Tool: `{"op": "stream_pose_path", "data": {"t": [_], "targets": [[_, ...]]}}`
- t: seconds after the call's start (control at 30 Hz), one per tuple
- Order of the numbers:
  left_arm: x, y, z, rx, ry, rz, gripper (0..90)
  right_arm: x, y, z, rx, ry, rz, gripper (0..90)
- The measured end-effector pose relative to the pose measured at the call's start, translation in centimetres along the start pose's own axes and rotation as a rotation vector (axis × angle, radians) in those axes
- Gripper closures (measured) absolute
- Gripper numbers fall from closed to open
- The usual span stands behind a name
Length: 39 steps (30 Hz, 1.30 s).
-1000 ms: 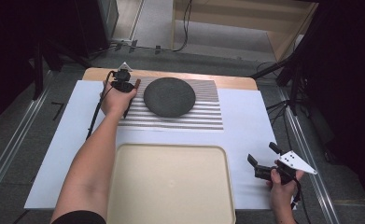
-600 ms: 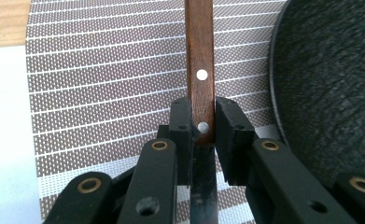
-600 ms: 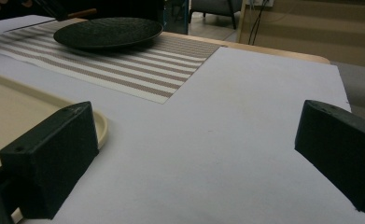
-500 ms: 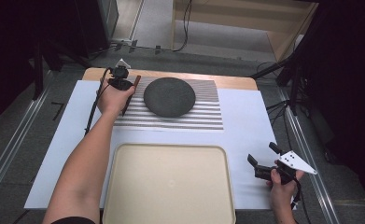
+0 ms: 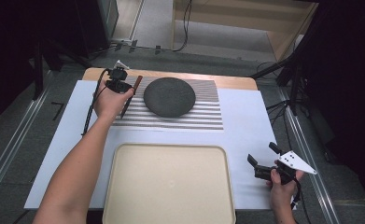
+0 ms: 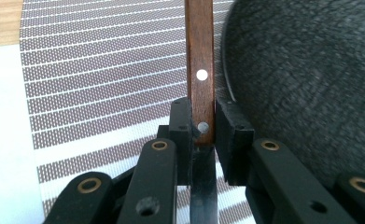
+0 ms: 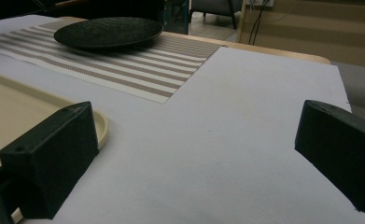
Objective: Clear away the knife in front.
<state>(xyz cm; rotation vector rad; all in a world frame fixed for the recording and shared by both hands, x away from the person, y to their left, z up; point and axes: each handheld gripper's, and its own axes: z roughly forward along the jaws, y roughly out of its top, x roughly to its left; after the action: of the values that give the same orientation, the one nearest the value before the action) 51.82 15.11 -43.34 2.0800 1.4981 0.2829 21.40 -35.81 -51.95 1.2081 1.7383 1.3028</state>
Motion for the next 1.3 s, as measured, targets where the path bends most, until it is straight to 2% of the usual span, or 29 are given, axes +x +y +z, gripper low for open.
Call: {"op": "stream_pose_path", "data": {"t": [0.37,0.7,0.97,1.3], "targets": [[-0.6,-2.0,-2.0,-0.018,-0.030,0.043,77.1,0.1,0.0,0.0,0.005,-0.003,-0.001,0.0],[-1.6,-3.8,-3.8,-0.039,-0.053,0.086,77.1,0.1,0.0,0.0,0.005,-0.004,-0.001,0.0],[-2.4,-5.6,-5.2,-0.051,-0.055,0.114,77.1,0.0,0.0,0.0,0.003,-0.001,0.000,0.0],[-3.6,-7.8,-6.8,-0.080,-0.096,0.141,77.1,0.1,0.0,0.0,0.004,-0.002,0.000,0.0]]}}
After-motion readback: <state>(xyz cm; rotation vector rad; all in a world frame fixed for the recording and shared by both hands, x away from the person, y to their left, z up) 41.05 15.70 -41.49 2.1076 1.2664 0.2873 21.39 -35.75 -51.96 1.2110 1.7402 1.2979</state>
